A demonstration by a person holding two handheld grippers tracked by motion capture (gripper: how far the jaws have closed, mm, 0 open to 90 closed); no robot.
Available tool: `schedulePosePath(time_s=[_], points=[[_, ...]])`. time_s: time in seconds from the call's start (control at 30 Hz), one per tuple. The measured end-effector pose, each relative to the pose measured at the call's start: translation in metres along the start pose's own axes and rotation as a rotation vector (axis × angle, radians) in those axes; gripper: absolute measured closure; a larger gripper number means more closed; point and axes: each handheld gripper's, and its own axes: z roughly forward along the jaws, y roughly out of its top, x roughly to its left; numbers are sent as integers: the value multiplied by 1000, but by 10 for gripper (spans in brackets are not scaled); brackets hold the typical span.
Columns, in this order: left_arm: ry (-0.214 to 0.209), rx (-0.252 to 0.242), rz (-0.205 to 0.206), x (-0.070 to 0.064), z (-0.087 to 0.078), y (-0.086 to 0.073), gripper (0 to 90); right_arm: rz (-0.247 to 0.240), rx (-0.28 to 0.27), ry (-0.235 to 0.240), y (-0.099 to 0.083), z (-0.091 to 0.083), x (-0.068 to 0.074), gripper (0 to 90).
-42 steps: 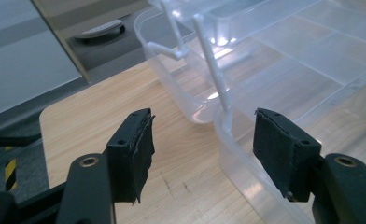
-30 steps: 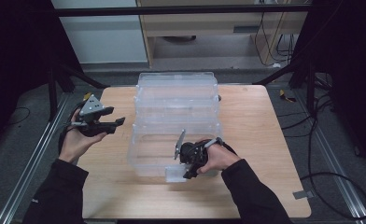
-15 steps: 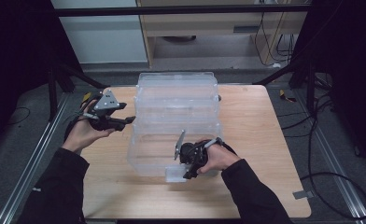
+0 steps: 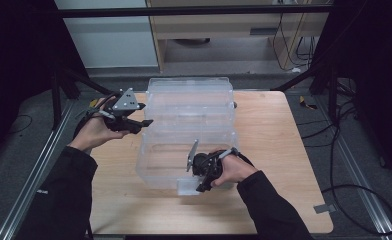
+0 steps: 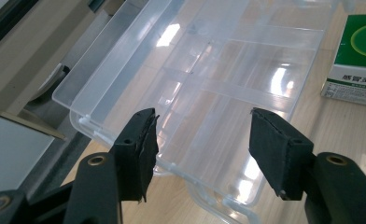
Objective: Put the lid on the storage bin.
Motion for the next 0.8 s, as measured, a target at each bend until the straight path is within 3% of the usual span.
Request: schedulePosePath(time_s=[0.17, 0.3, 0.8], points=[[-15, 24, 61, 1, 4, 9, 419, 1, 0, 3, 0, 0, 0, 587], [-24, 21, 83, 1, 9, 15, 425, -4, 4, 1, 1, 0, 0, 586], [-32, 116, 207, 5, 35, 29, 467, -3, 5, -2, 1, 1, 1, 584]])
